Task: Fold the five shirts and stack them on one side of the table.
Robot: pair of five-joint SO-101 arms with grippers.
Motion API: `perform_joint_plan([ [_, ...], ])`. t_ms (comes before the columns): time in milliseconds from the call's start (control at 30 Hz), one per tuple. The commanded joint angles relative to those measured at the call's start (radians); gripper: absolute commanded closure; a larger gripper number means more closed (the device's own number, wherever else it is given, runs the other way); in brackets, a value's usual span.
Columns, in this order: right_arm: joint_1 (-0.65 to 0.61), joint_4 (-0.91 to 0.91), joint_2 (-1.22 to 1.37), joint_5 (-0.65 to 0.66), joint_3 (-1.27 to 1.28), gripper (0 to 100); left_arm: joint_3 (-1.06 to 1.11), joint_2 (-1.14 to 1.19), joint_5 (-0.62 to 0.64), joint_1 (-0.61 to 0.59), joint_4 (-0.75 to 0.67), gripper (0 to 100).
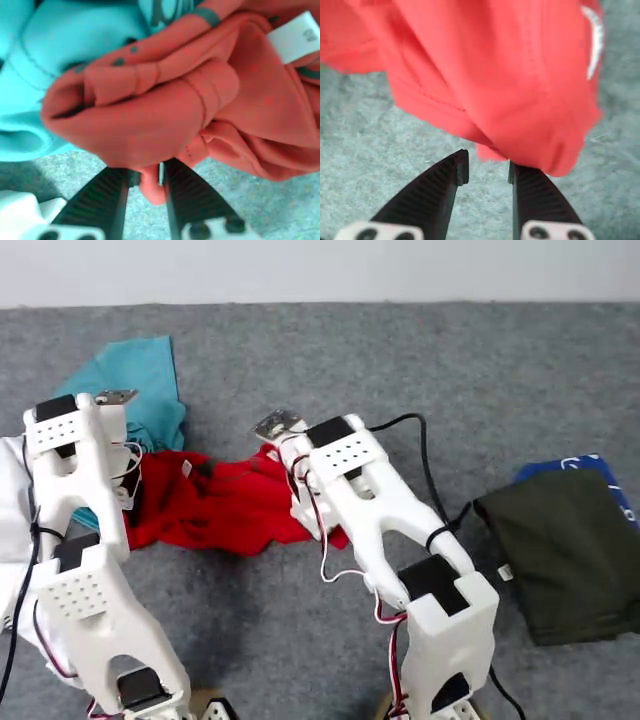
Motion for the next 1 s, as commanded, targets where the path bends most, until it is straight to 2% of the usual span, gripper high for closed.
perform_joint_plan([
  [0, 0.018, -0.025, 0.027, 0.011, -0.034, 86.2, 0.002, -0.005, 0.008, -0.002, 0.021, 99],
  [433, 0.015, -0.090, 0.157, 0.006, -0.035, 86.8, 0.067, -0.005, 0.006, -0.002, 0.020, 99],
  [600, 0.022, -0.079, 0.133, 0.011, -0.069, 99.5, 0.082, -0.005, 0.005, -0.002, 0.020, 99],
  [967, 0.127, 0.113, -0.153, 0.011, -0.232, 98.8, 0.074, -0.014, 0.006, 0.000, 0.021, 99],
])
